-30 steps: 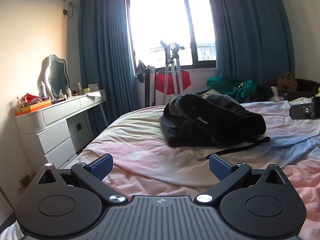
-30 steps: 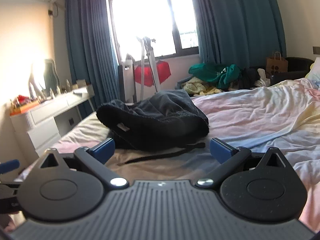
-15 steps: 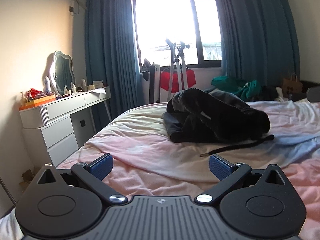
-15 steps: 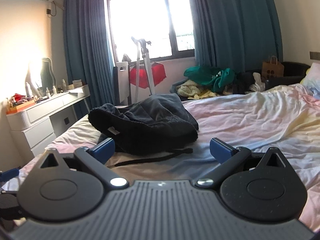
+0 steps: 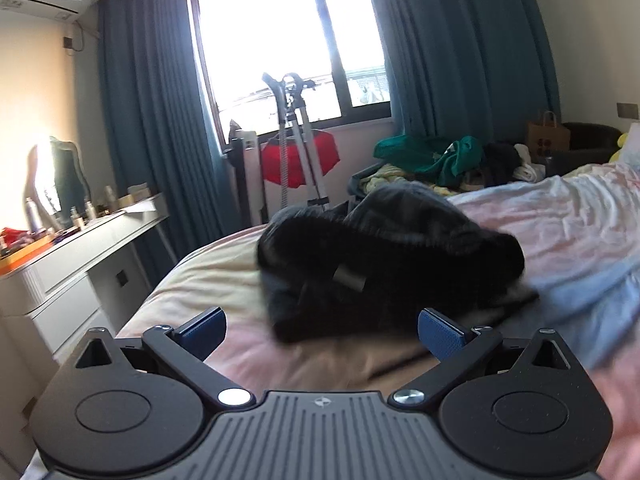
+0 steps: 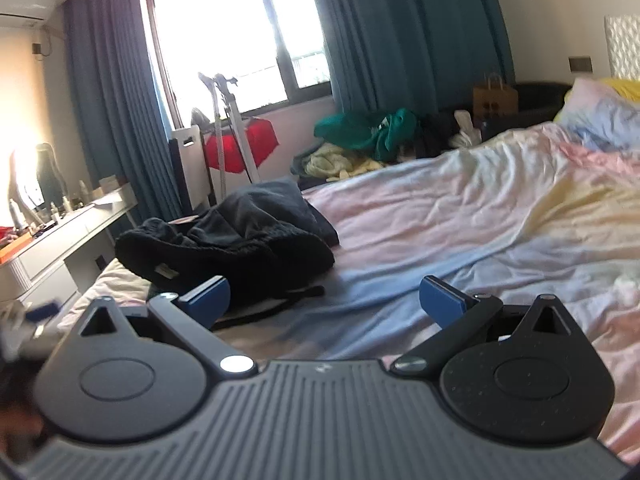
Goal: Fold clothes
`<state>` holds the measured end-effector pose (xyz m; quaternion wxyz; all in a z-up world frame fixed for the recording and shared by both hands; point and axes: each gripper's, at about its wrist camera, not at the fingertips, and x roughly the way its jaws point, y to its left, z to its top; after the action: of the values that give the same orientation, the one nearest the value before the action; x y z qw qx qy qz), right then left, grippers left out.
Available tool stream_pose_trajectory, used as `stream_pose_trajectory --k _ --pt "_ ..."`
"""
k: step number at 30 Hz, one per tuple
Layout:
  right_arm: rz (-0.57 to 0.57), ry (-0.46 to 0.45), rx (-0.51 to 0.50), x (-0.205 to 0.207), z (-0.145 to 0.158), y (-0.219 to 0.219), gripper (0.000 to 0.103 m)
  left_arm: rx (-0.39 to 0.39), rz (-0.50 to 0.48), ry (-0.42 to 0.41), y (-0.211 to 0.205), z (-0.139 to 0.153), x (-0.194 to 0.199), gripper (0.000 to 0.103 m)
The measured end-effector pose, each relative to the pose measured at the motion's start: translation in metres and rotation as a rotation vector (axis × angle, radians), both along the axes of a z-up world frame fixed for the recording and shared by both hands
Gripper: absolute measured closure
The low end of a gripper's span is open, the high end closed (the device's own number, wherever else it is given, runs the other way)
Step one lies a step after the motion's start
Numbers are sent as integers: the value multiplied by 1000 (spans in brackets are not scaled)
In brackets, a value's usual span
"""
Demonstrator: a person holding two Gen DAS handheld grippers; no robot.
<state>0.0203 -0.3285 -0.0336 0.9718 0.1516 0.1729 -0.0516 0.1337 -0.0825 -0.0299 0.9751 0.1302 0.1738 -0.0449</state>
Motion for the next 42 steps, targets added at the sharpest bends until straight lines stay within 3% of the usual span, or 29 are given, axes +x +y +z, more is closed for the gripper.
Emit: stream_pose_trajectory --k 4,9,15,17,18,19,21,22,24,27,34,42 --pt "8 25 10 12 -11 -2 0 18 57 -10 -16 -4 57 0" --pt "39 63 0 31 -26 2 0 126 148 -11 -27 -25 111 2" --pt "55 97 18 54 -43 5 0 116 148 -77 -30 -27 152 7" --pt "59 101 12 59 -47 8 0 87 134 -82 -31 -23 164 26" --pt "60 101 7 61 -48 9 0 70 126 -81 -32 -21 170 42" --pt "61 101 3 62 -49 11 0 54 127 -77 -33 -19 175 66" --pt "63 104 -10 64 -51 13 0 6 162 -66 -31 -13 182 89" --pt "62 102 -17 65 -52 13 0 -36 169 -56 -27 -9 183 90" --pt "55 98 -29 65 -53 14 0 -99 173 -55 -19 2 178 93" --pt "44 88 -28 65 -52 14 0 -127 145 -95 -5 25 151 94" --pt "22 45 -97 55 -43 22 0 -183 71 -158 38 73 43 94" --pt "42 -28 -219 28 -31 44 0 -321 158 -126 133 79 -67 94"
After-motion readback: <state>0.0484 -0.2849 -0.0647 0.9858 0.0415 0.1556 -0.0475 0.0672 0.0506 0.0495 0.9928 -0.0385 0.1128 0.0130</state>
